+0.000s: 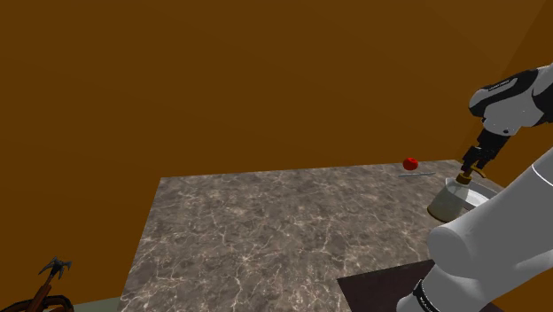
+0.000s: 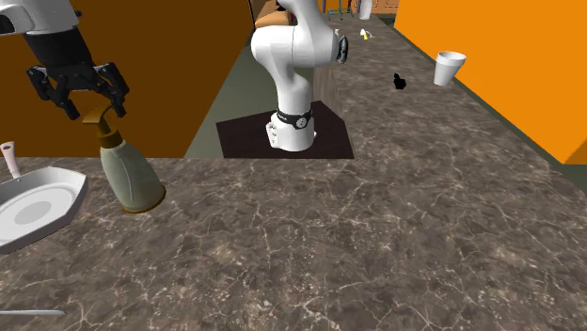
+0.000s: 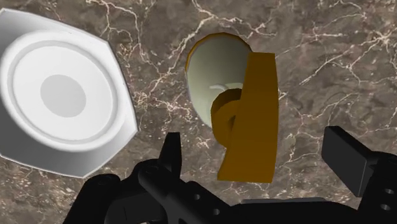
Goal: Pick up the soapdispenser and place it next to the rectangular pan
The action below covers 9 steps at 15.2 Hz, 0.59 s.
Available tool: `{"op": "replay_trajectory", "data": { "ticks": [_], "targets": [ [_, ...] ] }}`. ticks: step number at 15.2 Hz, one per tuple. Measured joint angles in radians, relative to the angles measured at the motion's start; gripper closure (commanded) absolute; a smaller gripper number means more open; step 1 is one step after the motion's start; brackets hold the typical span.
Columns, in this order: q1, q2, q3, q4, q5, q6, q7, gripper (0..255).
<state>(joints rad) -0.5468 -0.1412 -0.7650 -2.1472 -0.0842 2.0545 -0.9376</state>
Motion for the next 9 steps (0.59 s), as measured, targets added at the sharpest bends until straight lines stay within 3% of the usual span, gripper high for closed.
{"op": "replay_trajectory", "data": {
  "ticks": [4, 9],
  "targets": [
    [-0.001, -0.029, 0.011, 0.075, -0.016, -0.097, 0.01, 0],
    [0.0, -0.035, 0.015, 0.084, -0.02, -0.112, 0.016, 0]
  ]
}}
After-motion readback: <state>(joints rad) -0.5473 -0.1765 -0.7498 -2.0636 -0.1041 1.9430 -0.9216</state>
